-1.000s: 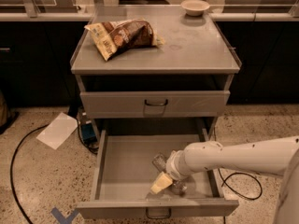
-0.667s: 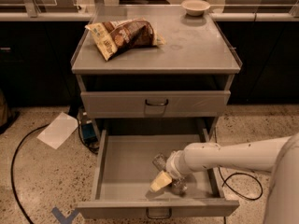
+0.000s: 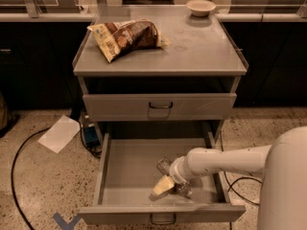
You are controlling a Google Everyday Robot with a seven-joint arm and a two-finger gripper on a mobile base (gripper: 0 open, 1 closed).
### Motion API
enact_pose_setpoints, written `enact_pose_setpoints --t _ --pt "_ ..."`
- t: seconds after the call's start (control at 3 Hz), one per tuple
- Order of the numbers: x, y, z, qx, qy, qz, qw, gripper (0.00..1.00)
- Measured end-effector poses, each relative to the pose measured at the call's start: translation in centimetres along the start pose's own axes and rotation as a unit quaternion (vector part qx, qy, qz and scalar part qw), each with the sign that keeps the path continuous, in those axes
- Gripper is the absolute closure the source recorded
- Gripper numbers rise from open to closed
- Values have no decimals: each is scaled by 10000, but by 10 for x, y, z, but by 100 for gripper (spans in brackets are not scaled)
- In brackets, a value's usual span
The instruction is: Pick water bottle from middle drawer and place on counter
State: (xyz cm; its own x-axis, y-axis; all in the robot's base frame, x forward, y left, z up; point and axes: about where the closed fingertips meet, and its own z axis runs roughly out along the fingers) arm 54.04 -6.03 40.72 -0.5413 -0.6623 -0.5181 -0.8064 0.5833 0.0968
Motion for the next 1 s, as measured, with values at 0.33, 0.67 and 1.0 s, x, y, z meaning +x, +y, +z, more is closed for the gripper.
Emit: enact_pose_setpoints --t 0.33,0.67,1.0 --pt "15 -2 12 -81 53 185 9998 0" --pt "24 -4 22 -137 81 279 9995 0" --pt "24 -4 22 -139 82 280 9995 19"
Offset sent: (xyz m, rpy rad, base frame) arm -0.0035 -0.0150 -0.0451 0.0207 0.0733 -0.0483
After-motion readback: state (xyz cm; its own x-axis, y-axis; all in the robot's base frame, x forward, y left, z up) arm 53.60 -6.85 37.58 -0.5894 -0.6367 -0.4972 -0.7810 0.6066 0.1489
